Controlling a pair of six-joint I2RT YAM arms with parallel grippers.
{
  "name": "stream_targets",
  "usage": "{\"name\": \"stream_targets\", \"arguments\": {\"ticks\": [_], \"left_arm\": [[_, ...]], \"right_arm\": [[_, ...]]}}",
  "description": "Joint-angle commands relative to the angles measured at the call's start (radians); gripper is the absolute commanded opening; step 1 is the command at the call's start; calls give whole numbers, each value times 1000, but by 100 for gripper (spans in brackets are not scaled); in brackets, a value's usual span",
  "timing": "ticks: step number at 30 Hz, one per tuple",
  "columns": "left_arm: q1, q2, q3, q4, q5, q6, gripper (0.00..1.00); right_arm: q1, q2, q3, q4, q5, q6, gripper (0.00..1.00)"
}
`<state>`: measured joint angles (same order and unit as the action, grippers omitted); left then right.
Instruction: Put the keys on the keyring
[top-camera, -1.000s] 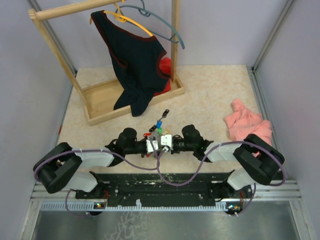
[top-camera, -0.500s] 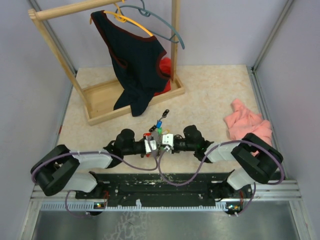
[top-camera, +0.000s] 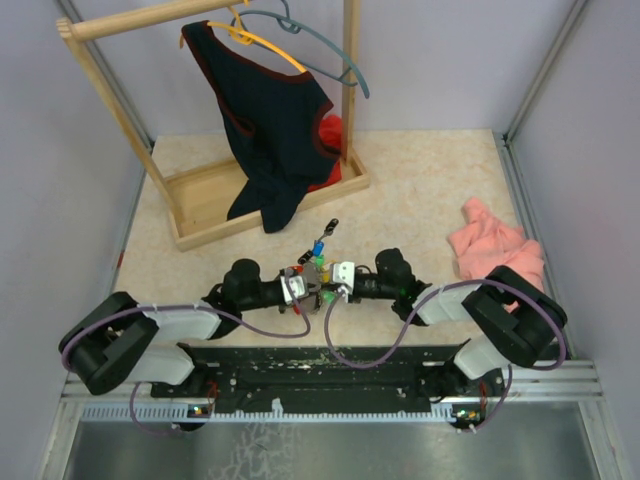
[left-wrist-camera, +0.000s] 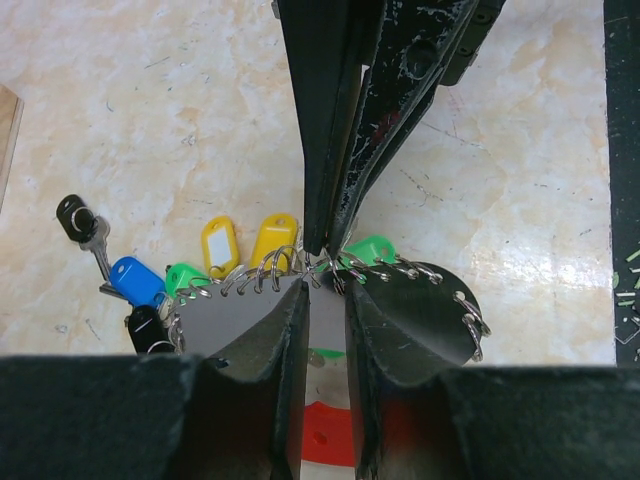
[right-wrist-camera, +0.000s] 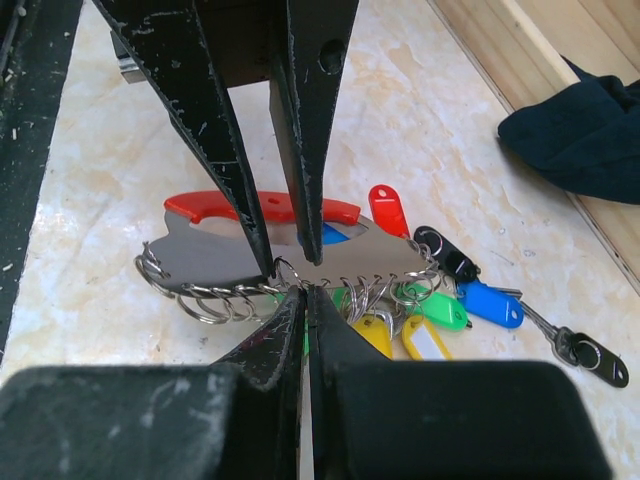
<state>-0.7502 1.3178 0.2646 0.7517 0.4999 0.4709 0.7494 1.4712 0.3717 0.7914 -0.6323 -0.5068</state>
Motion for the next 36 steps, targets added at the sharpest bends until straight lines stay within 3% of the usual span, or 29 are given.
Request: {"name": "stream_targets", "arguments": {"ticks": [1, 9, 25, 36], "left_arm": [[8, 14, -5, 57, 30, -27, 26], [12, 30, -1, 70, 7, -48, 22], [25, 29, -16, 113, -11, -85, 1], [28, -7, -13, 67, -14, -71, 1]], "right_arm": [[-3, 0, 0, 110, -64, 31, 0], [-4, 1, 1, 117, -90, 45, 0], [-3, 15, 22, 48, -107, 43, 0], [-10, 11, 44, -87, -29, 39, 0]]}}
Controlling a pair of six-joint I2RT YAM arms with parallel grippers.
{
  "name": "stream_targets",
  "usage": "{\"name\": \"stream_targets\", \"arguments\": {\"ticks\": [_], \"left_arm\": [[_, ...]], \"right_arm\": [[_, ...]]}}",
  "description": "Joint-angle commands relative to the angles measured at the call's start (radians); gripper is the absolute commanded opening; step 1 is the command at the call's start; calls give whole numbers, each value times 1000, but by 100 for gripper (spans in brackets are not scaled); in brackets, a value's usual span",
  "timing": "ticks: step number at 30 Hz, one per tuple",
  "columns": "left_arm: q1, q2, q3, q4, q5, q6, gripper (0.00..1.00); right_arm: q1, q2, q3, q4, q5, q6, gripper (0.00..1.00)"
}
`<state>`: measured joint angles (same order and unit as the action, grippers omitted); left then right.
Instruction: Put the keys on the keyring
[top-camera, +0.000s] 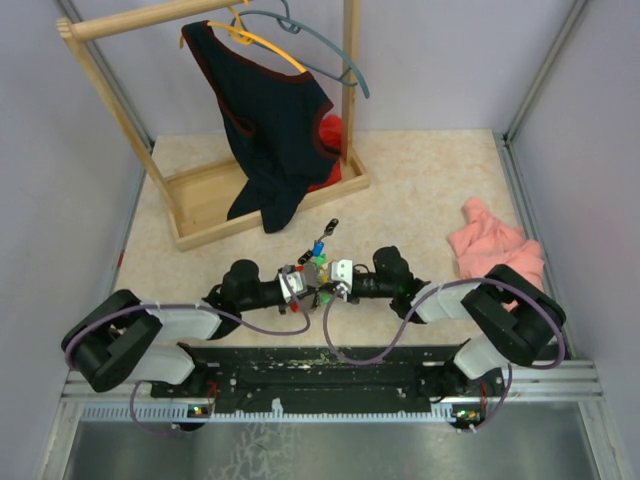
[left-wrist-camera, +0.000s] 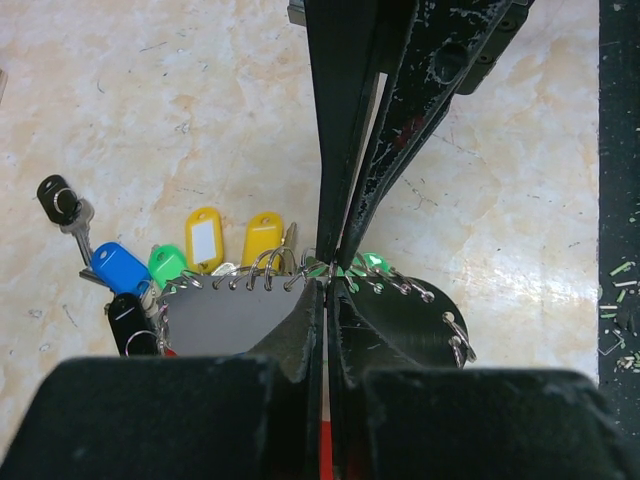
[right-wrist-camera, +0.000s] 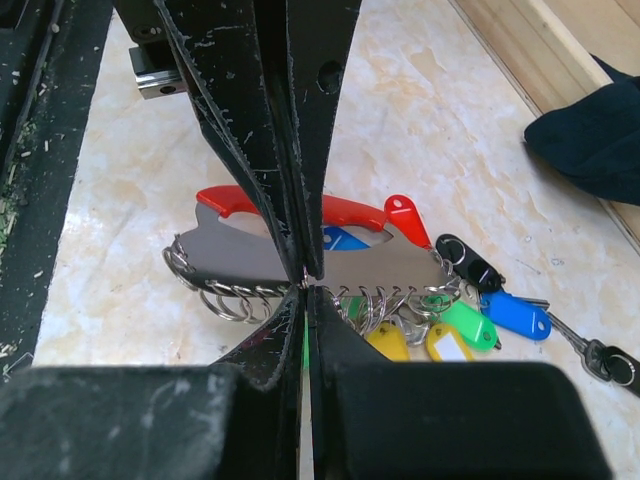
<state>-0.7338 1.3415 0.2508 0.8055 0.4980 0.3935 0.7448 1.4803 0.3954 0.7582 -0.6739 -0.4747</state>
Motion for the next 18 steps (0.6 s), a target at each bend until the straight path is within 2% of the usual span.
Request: {"name": "stream_targets", "arguments": {"ticks": [1, 8, 11, 15, 18], "left_arm": [[11, -33, 0, 12, -13, 7, 1], [11, -26, 17, -28, -17, 19, 1], [11, -7, 36, -58, -10, 27, 1], [11, 1, 45, -71, -15, 27, 1], [11, 6, 52, -85, -22, 25, 1]], "right_arm": [[-6, 2, 21, -61, 19, 7, 0], [-7, -24, 37, -114, 42, 18, 0], [-7, -71, 50, -139, 67, 35, 10], [-15, -138, 83, -213, 121, 57, 29], [-38, -170, 95, -207, 184, 122, 36]]}}
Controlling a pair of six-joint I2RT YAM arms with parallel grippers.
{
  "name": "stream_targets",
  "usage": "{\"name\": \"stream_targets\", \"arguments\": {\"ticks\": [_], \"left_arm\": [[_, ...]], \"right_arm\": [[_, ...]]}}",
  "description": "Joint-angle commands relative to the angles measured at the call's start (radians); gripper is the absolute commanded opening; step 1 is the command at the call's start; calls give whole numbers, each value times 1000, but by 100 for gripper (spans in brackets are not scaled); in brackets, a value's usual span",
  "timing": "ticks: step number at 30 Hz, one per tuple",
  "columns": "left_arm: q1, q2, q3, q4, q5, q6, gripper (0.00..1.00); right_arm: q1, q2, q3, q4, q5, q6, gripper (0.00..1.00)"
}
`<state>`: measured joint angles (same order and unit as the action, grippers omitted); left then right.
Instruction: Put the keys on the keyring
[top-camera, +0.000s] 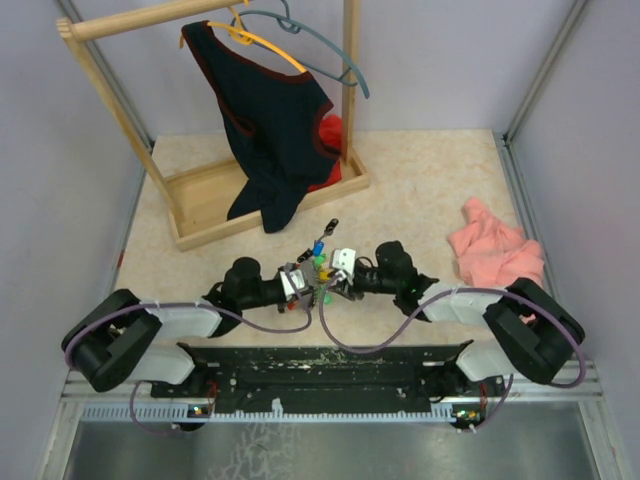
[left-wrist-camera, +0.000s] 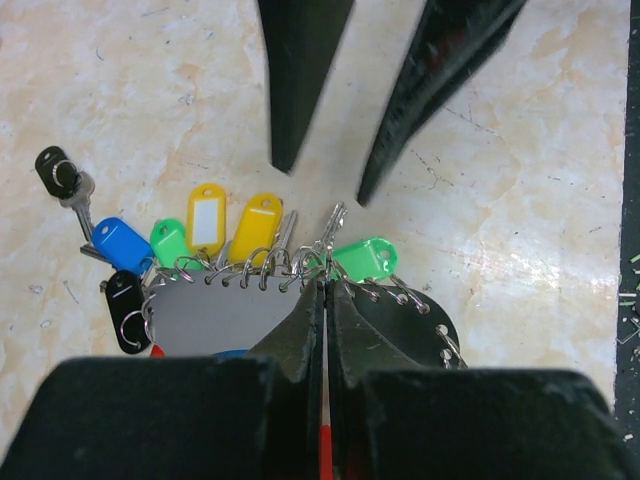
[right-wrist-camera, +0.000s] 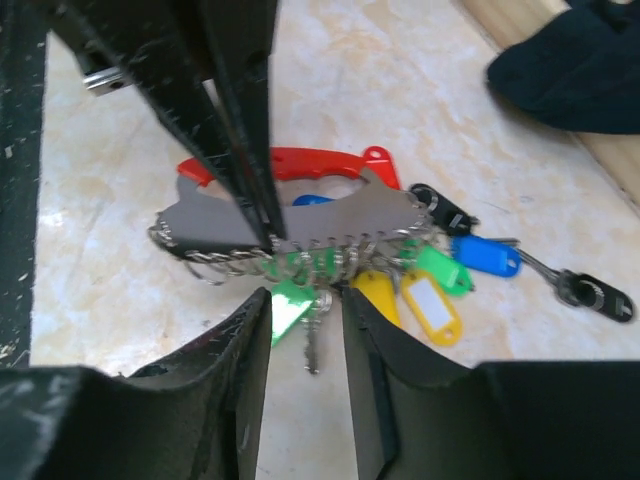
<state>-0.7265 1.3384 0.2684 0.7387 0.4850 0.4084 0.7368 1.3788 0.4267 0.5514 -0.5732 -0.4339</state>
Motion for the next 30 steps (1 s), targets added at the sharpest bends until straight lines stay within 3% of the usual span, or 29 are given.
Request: {"name": "stream_targets", "arguments": {"ticks": [1, 6, 10, 17, 24, 30], "left_arm": [[4, 10, 37, -20, -10, 8, 1], [4, 10, 40, -20, -25, -10, 1], [4, 13, 44, -23, -45, -23, 1], [4, 16, 47, -28, -52, -32, 1], [4, 26, 54, -31, -51, -33, 1], [4, 29, 54, -32, -50, -33, 1]], "right_arm": [[-39, -69, 81, -8, 120, 121, 38], [-80, 36, 251, -159, 344, 248, 41], [-125, 163, 381, -229, 424, 308, 41], [-181, 391, 615, -358, 375, 351, 36], [-196, 526, 744, -452, 271, 267, 38], [-203, 603, 809, -480, 268, 248, 38]]}}
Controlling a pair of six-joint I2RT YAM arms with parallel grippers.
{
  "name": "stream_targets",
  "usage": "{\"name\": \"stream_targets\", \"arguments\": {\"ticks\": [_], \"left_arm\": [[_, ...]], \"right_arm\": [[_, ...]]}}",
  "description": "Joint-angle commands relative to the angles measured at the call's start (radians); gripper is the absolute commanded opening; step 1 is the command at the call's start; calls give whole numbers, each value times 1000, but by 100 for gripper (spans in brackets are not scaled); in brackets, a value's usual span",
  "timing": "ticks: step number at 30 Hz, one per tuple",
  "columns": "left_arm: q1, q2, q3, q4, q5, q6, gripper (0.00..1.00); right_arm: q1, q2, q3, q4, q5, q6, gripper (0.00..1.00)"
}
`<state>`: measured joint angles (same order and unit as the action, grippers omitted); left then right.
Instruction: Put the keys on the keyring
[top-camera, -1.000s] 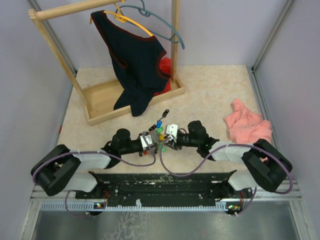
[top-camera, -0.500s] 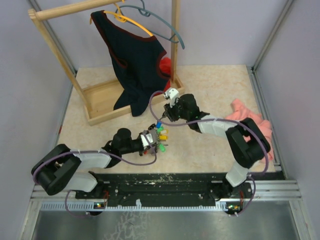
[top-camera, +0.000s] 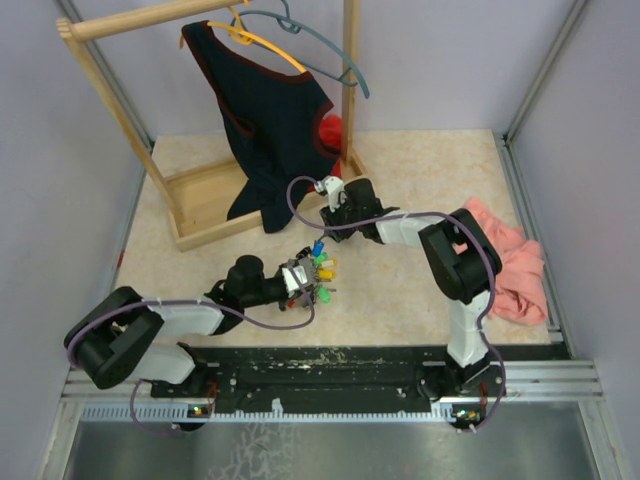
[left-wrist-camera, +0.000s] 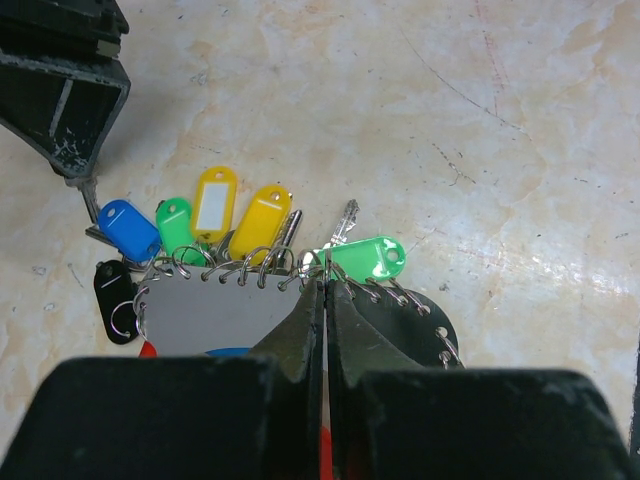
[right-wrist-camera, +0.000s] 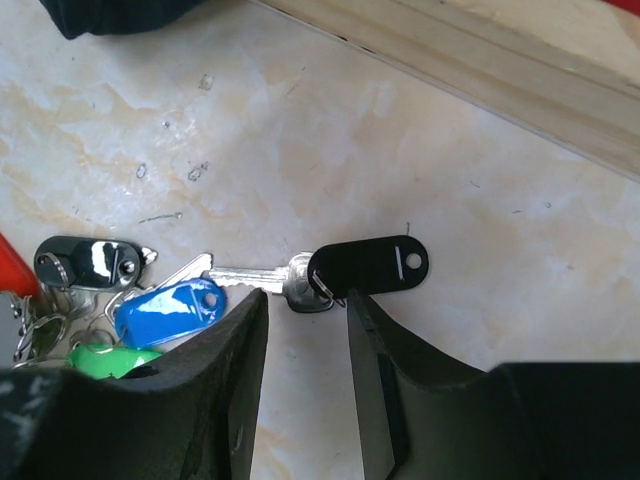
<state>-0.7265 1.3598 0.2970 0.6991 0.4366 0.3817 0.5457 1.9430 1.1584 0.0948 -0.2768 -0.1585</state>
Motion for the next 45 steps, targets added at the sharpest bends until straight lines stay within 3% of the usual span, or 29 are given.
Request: {"name": "stream_targets", "arguments": {"ticks": [1, 9, 22, 33, 45], "left_arm": [[4, 7, 25, 8, 1, -5, 1], [4, 13, 28, 8, 6, -8, 1], [5, 24, 32, 7, 8, -8, 1], [5, 16, 30, 6, -3, -9, 1], [6, 17, 27, 25, -11, -24, 1]], "right_arm": [[-12, 48, 85, -28, -24, -30, 38], [-12, 80, 119, -55, -37, -42, 32], [-12, 51, 103, -57, -41, -46, 0], [-12, -146, -102, -83, 65, 36, 0], [41, -596, -481, -34, 205, 181, 0]]}}
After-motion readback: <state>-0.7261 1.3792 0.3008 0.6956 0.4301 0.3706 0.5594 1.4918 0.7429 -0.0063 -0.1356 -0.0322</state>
